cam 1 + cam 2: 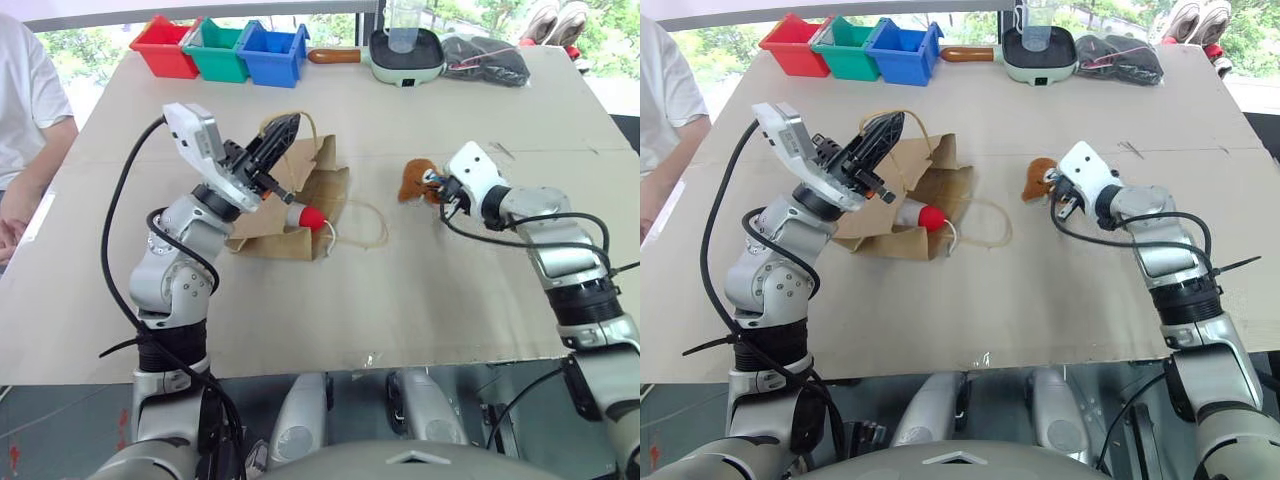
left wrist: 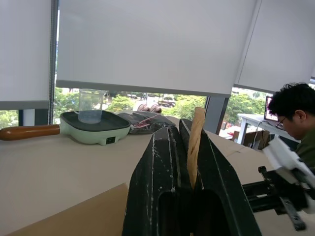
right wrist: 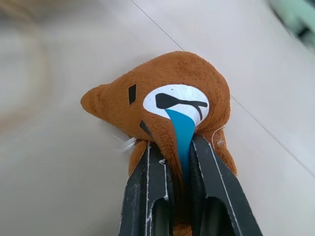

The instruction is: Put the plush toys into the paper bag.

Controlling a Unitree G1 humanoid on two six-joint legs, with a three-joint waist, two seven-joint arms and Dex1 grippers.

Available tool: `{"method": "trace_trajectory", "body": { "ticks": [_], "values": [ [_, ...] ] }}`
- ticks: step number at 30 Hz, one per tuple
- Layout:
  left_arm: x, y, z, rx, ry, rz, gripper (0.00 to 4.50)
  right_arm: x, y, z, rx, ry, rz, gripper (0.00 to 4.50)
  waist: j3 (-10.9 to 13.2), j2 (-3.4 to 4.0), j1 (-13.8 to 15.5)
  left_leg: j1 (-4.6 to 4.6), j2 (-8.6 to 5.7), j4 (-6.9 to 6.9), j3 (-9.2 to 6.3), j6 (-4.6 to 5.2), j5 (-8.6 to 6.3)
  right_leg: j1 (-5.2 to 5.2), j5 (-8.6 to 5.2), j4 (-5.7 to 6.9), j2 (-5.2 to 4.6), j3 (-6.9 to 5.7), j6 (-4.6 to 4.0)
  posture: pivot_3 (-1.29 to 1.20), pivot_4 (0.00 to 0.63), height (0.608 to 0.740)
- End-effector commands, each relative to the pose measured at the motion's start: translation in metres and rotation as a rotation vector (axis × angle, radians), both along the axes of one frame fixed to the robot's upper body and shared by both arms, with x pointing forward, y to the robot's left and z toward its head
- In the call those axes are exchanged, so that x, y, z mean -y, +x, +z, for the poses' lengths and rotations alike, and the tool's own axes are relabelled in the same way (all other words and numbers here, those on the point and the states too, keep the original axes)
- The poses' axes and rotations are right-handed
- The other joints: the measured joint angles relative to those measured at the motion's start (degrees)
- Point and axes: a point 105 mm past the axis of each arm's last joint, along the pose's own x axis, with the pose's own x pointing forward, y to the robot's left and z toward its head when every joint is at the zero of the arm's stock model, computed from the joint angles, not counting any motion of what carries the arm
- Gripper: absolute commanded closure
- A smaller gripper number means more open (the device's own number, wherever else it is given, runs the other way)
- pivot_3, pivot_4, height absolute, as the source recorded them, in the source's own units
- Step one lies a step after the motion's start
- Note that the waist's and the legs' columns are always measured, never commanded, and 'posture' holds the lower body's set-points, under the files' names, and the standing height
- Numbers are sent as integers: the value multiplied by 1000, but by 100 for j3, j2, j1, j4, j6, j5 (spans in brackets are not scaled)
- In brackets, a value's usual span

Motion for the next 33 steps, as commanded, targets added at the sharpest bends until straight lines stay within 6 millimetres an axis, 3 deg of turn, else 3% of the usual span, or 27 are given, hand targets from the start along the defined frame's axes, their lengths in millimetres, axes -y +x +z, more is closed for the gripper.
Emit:
{"method": "trace_trajectory", "body": {
  "ticks": [1,5,10,16,19,22,29,33],
  "values": [
    [6,-6,11,44,-11,-49,4500,-58,-17,26,102,29,182,4409,0,0,-29,4,2,0,0,0,0,0,0,4,2,1,0,0,150,740],
    [14,-7,12,45,-3,-75,4500,-92,-6,11,113,-50,198,4409,0,0,14,8,5,1,-8,-1,1,-1,-1,19,10,-5,-1,0,150,740],
    [23,-9,9,48,19,-90,4500,-137,13,3,68,-20,167,4409,0,-2,44,0,-8,12,-2,-2,1,-1,1,14,-4,-1,0,0,150,740],
    [28,-12,4,40,28,-109,4500,-162,7,-4,16,77,308,4409,1,0,32,0,-5,0,-8,-3,2,-3,0,9,-2,-8,-1,0,150,740],
    [29,-13,3,37,32,-115,4500,-161,21,-21,11,15,264,4409,1,0,13,3,-5,1,-5,-3,1,-2,0,10,-2,-6,-1,0,150,740],
    [24,-14,4,40,31,-106,4500,-155,31,-16,-66,136,213,4409,1,0,4,5,-5,0,-7,-3,1,-3,0,16,-1,-6,-1,0,150,740],
    [11,-14,7,31,-19,-97,4500,-137,27,-21,-205,284,166,4409,2,1,17,3,-4,1,-9,-2,1,-3,0,17,-2,-8,-1,0,150,740],
    [17,-12,6,24,-29,-136,4500,-151,22,-26,-183,231,185,4409,2,1,3,5,-5,1,-7,-2,1,-3,0,20,-1,-6,-1,0,150,740]
  ]
}}
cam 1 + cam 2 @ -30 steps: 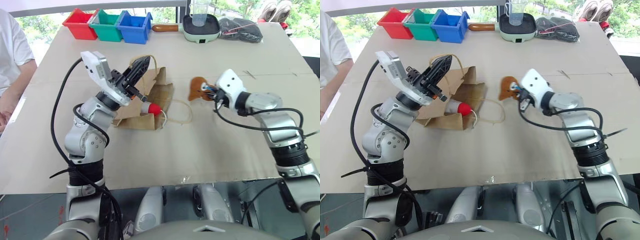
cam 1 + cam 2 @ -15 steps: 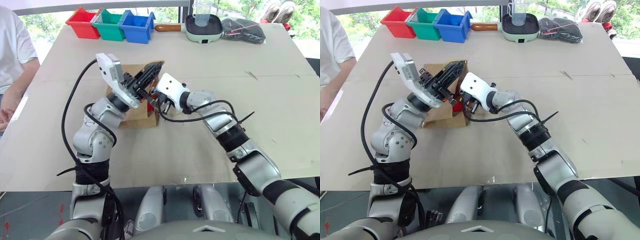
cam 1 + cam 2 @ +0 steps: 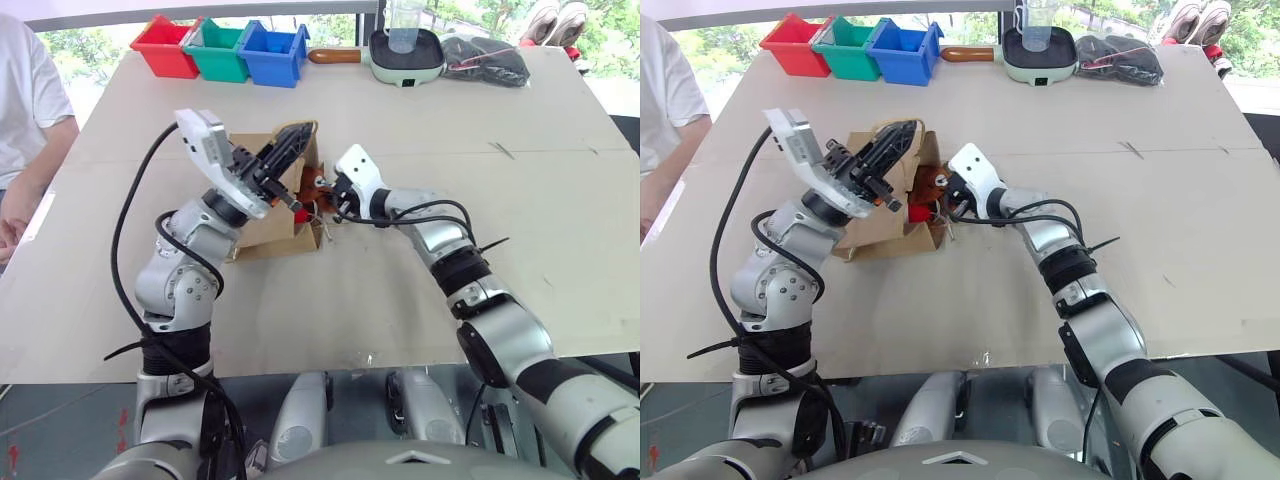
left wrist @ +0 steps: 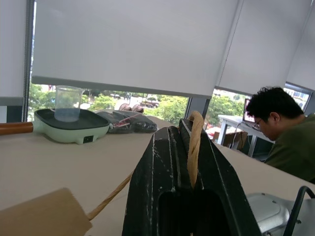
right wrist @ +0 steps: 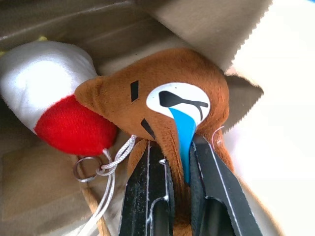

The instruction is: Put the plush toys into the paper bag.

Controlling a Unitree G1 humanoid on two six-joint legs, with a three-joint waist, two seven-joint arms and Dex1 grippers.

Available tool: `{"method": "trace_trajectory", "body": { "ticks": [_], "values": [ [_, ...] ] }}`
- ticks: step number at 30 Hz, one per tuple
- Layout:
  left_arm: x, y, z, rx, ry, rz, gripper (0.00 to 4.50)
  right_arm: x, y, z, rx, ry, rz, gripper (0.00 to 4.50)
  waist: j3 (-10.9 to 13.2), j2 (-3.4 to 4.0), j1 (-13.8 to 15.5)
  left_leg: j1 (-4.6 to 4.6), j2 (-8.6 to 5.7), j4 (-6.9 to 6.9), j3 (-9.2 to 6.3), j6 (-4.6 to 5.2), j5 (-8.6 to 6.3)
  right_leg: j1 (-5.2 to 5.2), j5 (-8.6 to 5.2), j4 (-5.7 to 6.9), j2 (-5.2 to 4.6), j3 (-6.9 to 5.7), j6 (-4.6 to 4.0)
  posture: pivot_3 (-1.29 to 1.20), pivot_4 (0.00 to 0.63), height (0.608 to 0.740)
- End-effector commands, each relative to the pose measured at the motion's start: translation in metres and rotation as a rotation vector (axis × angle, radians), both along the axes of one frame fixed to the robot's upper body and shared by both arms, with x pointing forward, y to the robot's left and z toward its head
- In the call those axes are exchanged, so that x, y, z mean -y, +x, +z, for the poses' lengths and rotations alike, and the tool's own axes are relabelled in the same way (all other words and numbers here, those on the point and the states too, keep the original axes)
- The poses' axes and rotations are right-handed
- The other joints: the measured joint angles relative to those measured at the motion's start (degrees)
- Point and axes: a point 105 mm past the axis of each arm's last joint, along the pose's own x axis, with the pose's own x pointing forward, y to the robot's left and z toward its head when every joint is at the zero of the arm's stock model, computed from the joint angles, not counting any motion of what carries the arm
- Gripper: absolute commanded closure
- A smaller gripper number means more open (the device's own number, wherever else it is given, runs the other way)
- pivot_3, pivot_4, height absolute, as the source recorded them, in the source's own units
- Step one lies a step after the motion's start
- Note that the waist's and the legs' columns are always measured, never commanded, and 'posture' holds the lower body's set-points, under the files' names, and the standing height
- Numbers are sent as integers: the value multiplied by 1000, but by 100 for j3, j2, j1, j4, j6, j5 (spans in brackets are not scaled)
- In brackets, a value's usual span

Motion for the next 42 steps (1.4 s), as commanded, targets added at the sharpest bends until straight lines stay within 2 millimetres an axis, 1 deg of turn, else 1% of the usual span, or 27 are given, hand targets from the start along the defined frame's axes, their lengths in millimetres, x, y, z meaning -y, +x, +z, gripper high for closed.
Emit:
{"method": "trace_trajectory", "body": {
  "ticks": [1,4,5,7,10,13,18,19,20,22,24,26,28,31,33,36,38,40,42],
  "values": [
    [8,-4,9,42,-10,-53,4500,-22,-9,9,84,-25,72,4409,0,0,-5,1,0,0,0,0,0,0,0,0,1,0,0,0,150,740],
    [12,-2,10,47,-8,-72,4500,-36,-27,12,141,-19,199,4409,0,0,-13,1,0,0,0,0,0,0,0,0,3,0,0,0,150,740],
    [14,-1,10,49,-6,-81,4500,-37,-32,12,162,-35,237,4409,0,0,-12,1,1,0,0,0,0,-1,0,0,3,0,0,0,150,740],
    [17,3,12,56,-11,-110,4500,-28,-50,11,215,-64,336,4409,0,1,29,-1,1,0,-2,0,0,-1,0,-1,3,-2,0,0,150,740],
    [26,3,14,61,-42,-165,4500,-2,-61,10,243,-103,333,4409,0,0,75,-7,-3,3,-1,0,0,0,0,-7,-3,-2,1,0,150,740],
    [39,1,16,66,-72,-232,4500,23,-74,16,243,-107,302,4409,0,-1,124,-11,-5,10,-7,1,0,4,0,-14,-7,-9,1,0,150,740],
    [64,0,20,84,-88,-353,4500,60,-83,29,243,-128,133,4409,1,-1,110,-6,0,9,-4,0,0,2,0,-7,1,-3,1,0,150,740],
    [70,2,23,91,-80,-378,4500,68,-84,28,237,-153,86,4409,1,0,112,-5,0,9,-3,0,0,2,0,-7,1,-3,1,0,150,740],
    [74,4,24,95,-62,-393,4500,74,-86,25,233,-179,48,4409,0,-1,124,-6,-1,9,-3,0,0,3,0,-7,2,-3,1,0,150,740],
    [78,6,24,111,-22,-408,4500,79,-87,22,219,-206,-8,4409,0,-1,117,-6,-2,10,-2,1,0,3,-1,-8,1,-3,2,0,150,740],
    [73,11,19,108,36,-390,4500,82,-87,19,186,-198,-69,4409,1,-1,84,-4,-2,9,3,1,0,3,-1,-9,2,3,2,0,150,740],
    [66,14,12,109,83,-374,4500,88,-83,18,157,-186,-163,4409,1,-1,45,-2,0,5,1,1,0,2,-1,-7,5,2,1,0,150,740],
    [59,15,6,92,105,-357,4500,97,-76,21,97,-111,-267,4409,1,-1,16,-2,1,3,-2,1,0,1,-1,-8,6,1,1,0,150,740],
    [59,12,2,85,111,-364,4500,99,-77,28,-6,38,-294,4409,1,0,36,-5,1,3,-2,1,0,1,-1,-8,4,0,1,0,150,740],
    [61,9,-1,87,112,-370,4500,104,-80,30,-56,85,-302,4409,1,0,56,-8,0,4,-4,1,0,2,-1,-10,1,-2,1,0,150,740],
    [60,7,0,89,104,-371,4500,118,-81,27,-89,67,-345,4409,1,0,63,-9,-2,5,-3,1,-1,2,-1,-12,0,-2,1,0,150,740],
    [59,6,2,89,98,-372,4500,122,-77,27,-82,45,-373,4409,1,0,57,-8,-2,4,-3,1,-1,2,-1,-11,0,-2,1,0,150,740],
    [60,6,2,91,96,-375,4500,120,-70,25,-57,4,-381,4409,1,0,41,-6,-2,4,-2,1,-1,2,-1,-10,0,-1,1,0,150,740],
    [63,6,3,93,94,-377,4500,108,-61,21,-7,-72,-352,4409,1,0,-1,-3,-1,3,0,1,-1,2,-1,-9,2,1,1,0,150,740]
  ]
}}
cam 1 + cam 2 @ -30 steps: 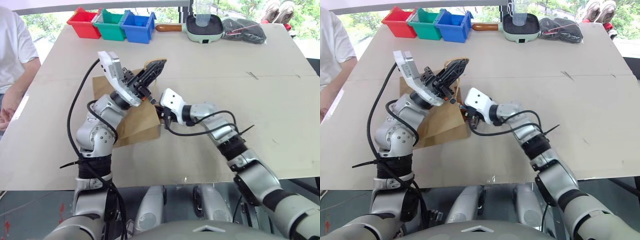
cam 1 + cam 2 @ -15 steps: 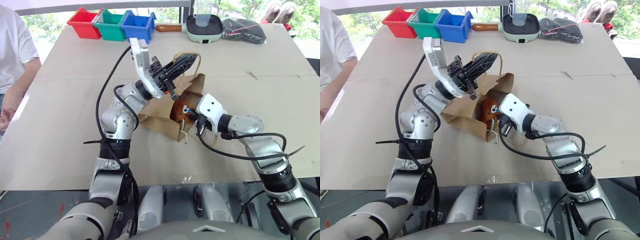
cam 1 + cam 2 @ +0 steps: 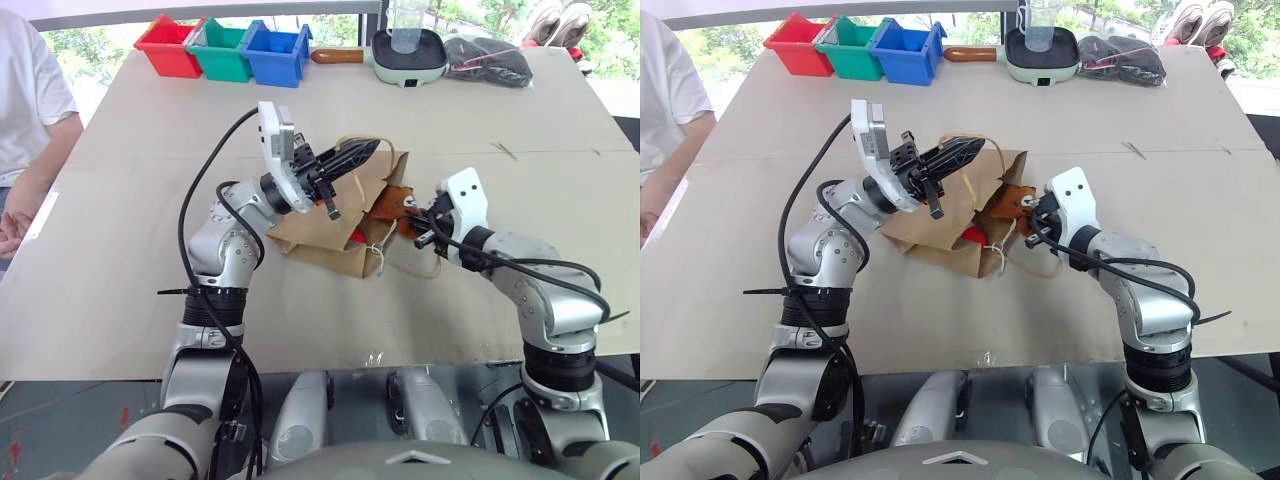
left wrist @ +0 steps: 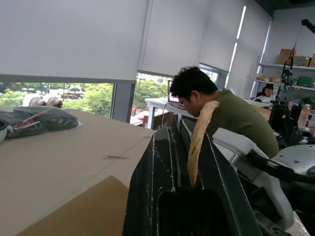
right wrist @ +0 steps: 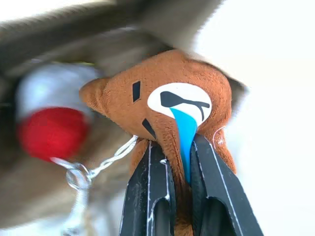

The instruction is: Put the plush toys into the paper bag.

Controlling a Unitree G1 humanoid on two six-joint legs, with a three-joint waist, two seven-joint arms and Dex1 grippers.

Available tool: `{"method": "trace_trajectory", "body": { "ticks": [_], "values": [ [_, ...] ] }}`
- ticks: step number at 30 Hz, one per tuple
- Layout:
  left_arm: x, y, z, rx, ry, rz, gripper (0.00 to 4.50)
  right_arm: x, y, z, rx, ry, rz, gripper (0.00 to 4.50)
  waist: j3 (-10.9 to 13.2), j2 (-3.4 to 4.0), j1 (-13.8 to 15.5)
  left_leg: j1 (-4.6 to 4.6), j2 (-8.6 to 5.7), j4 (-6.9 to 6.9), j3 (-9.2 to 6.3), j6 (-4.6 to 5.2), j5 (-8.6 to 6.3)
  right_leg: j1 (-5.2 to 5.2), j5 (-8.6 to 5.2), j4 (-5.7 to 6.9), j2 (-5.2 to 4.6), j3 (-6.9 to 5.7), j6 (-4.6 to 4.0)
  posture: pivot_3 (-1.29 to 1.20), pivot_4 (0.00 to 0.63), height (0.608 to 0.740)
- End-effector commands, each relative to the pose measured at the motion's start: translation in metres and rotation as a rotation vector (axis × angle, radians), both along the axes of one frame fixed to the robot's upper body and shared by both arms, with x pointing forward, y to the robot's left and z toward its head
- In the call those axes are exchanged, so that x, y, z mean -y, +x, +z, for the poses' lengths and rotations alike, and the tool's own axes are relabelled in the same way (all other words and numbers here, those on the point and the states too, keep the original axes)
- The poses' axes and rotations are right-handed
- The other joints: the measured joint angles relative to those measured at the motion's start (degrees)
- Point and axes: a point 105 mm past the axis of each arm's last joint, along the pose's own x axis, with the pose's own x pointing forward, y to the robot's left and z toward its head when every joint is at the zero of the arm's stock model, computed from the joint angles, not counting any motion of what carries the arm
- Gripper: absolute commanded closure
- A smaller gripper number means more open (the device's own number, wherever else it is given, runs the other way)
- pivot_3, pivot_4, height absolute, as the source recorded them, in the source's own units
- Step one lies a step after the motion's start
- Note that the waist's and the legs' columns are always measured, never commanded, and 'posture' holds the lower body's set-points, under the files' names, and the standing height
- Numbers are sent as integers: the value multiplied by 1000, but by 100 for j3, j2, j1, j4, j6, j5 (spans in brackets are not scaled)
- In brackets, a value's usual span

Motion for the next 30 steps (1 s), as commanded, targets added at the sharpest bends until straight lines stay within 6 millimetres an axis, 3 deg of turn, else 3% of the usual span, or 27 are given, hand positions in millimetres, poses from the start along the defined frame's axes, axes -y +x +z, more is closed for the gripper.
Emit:
{"method": "trace_trajectory", "body": {
  "ticks": [1,8,13,14,19,26,30],
  "values": [
    [4,-6,14,57,-25,-16,4500,-23,13,5,100,-102,71,4409,0,0,-33,2,0,0,2,0,0,0,0,2,1,2,0,0,150,740],
    [15,0,14,77,5,8,4500,-86,32,14,249,-101,321,4409,0,0,-26,-1,4,-1,4,0,0,-2,0,0,5,2,0,0,150,740],
    [11,4,12,92,20,59,4500,-100,39,1,261,-124,455,4409,0,0,7,-2,1,0,2,0,0,0,1,-4,2,0,0,0,150,740],
    [7,5,11,97,21,86,4500,-100,38,-2,265,-118,486,4127,0,0,5,-2,1,0,3,0,0,0,1,-4,1,0,0,0,150,740],
    [-11,6,12,96,0,177,4500,-86,38,-1,280,-71,468,2066,0,0,-24,0,3,-2,2,0,0,-2,1,0,2,1,0,0,150,740],
    [-47,6,31,66,-152,256,4500,-43,20,17,232,24,348,2066,0,0,16,-6,3,2,-3,0,0,-2,1,0,-4,-2,0,0,150,740],
    [-63,4,43,51,-227,255,4500,-19,-3,35,195,98,294,2066,0,-1,20,-4,2,5,-3,0,0,0,0,4,-3,-2,1,0,150,740]
  ]
}}
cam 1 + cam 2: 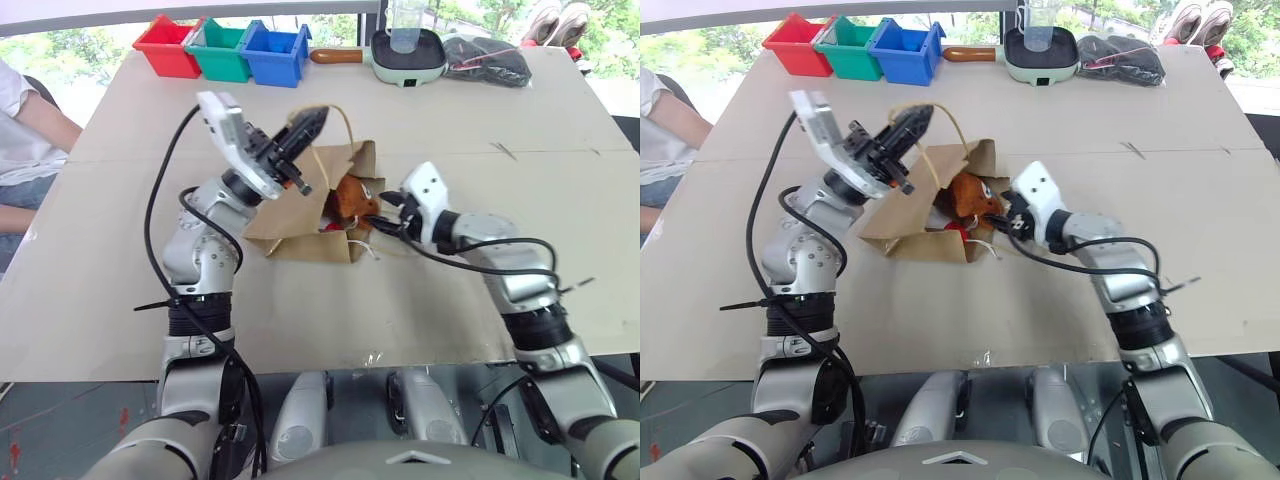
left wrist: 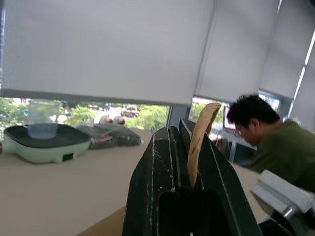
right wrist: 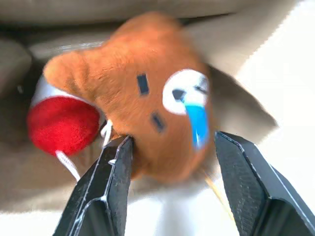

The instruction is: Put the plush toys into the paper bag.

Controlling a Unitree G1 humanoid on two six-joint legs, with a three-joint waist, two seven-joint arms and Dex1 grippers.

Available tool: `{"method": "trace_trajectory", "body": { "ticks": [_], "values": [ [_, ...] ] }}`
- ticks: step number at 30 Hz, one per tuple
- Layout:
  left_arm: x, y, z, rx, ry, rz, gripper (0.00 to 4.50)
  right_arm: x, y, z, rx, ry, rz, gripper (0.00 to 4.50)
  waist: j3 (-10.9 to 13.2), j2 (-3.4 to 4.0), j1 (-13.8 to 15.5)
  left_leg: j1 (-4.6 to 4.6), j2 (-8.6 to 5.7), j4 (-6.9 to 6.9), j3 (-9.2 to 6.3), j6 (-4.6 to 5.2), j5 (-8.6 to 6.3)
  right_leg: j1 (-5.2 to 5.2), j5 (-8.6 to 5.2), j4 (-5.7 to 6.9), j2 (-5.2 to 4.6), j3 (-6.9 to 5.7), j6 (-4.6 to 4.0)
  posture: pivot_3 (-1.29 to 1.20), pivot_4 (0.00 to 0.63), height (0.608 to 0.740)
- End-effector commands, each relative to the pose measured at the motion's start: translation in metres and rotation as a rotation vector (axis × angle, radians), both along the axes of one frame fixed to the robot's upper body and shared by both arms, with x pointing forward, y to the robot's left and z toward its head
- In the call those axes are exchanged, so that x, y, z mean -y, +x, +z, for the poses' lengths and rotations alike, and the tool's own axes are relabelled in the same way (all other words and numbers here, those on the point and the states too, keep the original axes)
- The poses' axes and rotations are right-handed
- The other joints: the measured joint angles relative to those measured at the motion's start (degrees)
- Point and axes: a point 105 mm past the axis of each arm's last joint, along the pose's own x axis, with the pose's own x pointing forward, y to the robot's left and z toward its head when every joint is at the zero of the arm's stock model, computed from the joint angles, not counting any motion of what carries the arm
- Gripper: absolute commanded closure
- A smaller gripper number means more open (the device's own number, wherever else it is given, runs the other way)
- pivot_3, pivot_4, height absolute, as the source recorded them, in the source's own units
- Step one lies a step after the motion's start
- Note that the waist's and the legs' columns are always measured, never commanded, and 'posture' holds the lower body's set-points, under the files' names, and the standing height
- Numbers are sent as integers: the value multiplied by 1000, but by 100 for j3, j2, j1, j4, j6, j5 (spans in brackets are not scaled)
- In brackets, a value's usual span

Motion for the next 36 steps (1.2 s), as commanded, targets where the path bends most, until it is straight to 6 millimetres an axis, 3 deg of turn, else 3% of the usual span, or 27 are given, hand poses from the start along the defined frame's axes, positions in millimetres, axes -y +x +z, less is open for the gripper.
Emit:
{"method": "trace_trajectory", "body": {
  "ticks": [1,4,10,15,19,23,26,34,36],
  "values": [
    [-11,-9,25,61,-65,-10,4500,19,-22,32,-4,102,-37,2066,0,0,2,-1,0,0,-2,0,0,0,0,1,1,-1,0,0,150,740],
    [-18,-10,31,59,-81,-1,4500,39,-40,34,-31,105,-81,2066,0,0,8,-2,0,0,-3,0,0,0,0,1,0,-2,0,0,150,740],
    [-17,-13,31,54,-86,-1,4500,34,-42,30,-93,106,-107,2066,0,0,-36,6,1,0,3,0,0,0,0,6,5,5,0,0,150,740],
    [-29,-19,41,76,-105,52,4500,53,-54,4,-335,240,-204,2066,-1,-1,18,-3,1,-1,-1,0,0,0,-1,-1,3,0,0,0,150,740],
    [-31,-21,38,69,-97,69,4500,45,-55,-1,-468,400,-175,2066,-1,-1,-10,2,1,-3,7,1,0,0,0,-1,3,8,0,0,150,740],
    [-31,-24,36,66,-97,77,4500,30,-41,-11,-540,447,-166,2066,0,-1,-19,6,1,-1,6,0,0,0,0,7,6,7,0,0,150,740],
    [-31,-26,35,62,-98,84,4500,17,-32,6,-553,603,-79,2066,0,0,-27,5,1,-1,6,0,0,0,-1,7,7,7,0,0,150,740],
    [-31,-29,35,62,-105,103,4500,-7,-8,3,-573,632,-41,2066,0,0,-26,2,1,-3,7,0,0,-1,0,3,6,6,0,0,150,740],
    [-32,-30,36,63,-106,110,4500,-9,-4,11,-538,674,-27,2869,0,0,-29,2,2,-3,6,0,0,-1,0,4,7,5,0,0,150,740]
  ]
}}
